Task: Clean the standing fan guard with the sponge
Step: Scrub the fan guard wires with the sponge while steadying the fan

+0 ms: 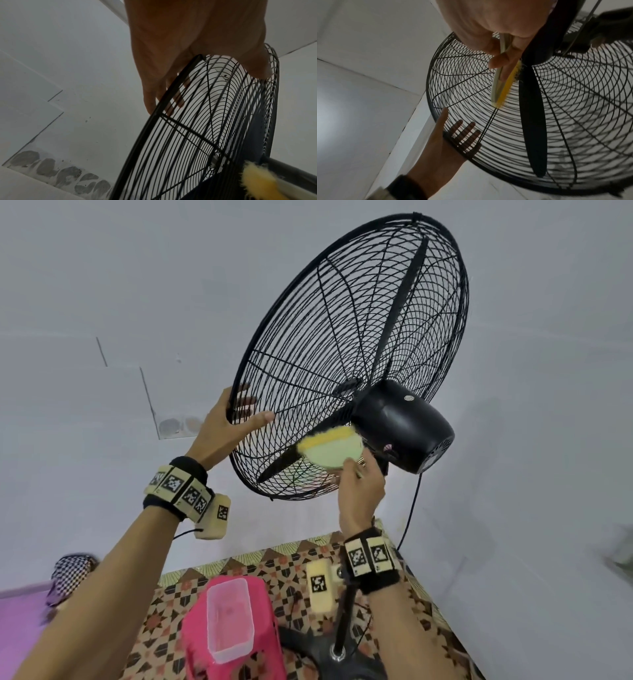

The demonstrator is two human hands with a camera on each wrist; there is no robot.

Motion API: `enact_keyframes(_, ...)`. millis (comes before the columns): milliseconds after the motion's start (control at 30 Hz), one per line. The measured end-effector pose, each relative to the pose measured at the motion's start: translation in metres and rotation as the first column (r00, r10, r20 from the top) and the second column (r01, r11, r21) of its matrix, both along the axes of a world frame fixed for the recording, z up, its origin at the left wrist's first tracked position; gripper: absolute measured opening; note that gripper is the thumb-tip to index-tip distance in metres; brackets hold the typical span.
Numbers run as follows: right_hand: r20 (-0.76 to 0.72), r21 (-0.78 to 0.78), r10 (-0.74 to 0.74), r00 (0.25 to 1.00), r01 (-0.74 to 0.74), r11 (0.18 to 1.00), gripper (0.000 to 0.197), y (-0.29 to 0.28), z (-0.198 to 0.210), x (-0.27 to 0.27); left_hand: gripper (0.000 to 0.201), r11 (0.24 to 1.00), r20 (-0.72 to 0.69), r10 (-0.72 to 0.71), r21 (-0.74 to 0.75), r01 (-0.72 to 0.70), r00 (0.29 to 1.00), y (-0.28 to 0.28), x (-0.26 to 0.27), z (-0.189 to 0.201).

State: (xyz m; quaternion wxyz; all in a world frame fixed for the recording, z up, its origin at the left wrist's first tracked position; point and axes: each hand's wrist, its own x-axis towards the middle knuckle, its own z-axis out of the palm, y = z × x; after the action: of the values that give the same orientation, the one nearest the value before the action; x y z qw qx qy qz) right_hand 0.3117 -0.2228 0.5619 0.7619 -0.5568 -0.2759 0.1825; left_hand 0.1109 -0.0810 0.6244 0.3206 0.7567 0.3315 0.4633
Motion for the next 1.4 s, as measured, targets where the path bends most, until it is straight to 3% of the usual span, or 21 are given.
enact_keyframes(200,0.065,-0.067,0.185,0.981,-0.181,0.981,0.045,-0.009,-0.004,-0.027,0.092,1.000,0.012,-0.006,-0.007,0.007,1.000,0.003,-0.005,-0.004)
enact_keyframes(367,-0.094,-0.013,-0.026,0.995,0.025,1.000,0.049,-0.005,0.006,-0.015,0.079,0.998,0.026,-0.054,-0.014,0.054,0.998,-0.003,-0.004,-0.006)
enact_keyframes(567,0.061,-0.048,0.192,0.980,-0.189,0.981,0.046,-0.015,-0.001,-0.060,0.081,0.997,0.009,-0.064,-0.048,0.065,0.998,0.000,-0.010,-0.007)
enact_keyframes(767,-0.198,0.056,0.151,0.969,-0.142,0.988,0.049,-0.020,-0.009,-0.063,0.074,0.976,0.042,-0.163,-0.138,0.168,0.986,0.000,-0.020,-0.018)
enact_keyframes(867,-0.077,0.042,0.203,0.976,-0.200,0.979,0.051,-0.018,-0.010,-0.082,0.074,0.974,0.068,-0.138,-0.171,0.148,0.988,0.005,-0.023,-0.023)
enact_keyframes(933,-0.008,0.010,0.269,0.963,-0.269,0.963,0.050,-0.020,-0.015,-0.097,0.063,0.973,0.061,-0.136,-0.177,0.145,0.989,0.005,-0.025,-0.020)
enact_keyframes(1000,-0.015,0.020,0.241,0.970,-0.241,0.970,0.048,-0.025,-0.016,-0.098,0.054,0.971,0.050,-0.155,-0.175,0.162,0.987,0.001,-0.026,-0.017)
enact_keyframes(1100,-0.133,0.099,0.127,0.983,-0.114,0.989,0.049,-0.025,-0.013,-0.078,0.052,0.967,0.039,-0.178,-0.179,0.182,0.983,-0.001,-0.029,-0.018)
enact_keyframes(1167,-0.157,0.105,0.126,0.980,-0.110,0.988,0.053,-0.020,-0.009,-0.071,0.053,0.963,0.039,-0.185,-0.193,0.189,0.982,0.000,-0.031,-0.020)
enact_keyframes(1300,0.038,0.017,0.229,0.973,-0.230,0.973,0.053,-0.022,-0.013,-0.092,0.059,0.959,0.042,-0.183,-0.213,0.188,0.982,0.001,-0.033,-0.019)
enact_keyframes(1400,0.053,0.002,0.253,0.966,-0.253,0.967,0.047,-0.032,-0.020,-0.096,0.061,0.957,0.039,-0.182,-0.221,0.186,0.982,0.003,-0.033,-0.020)
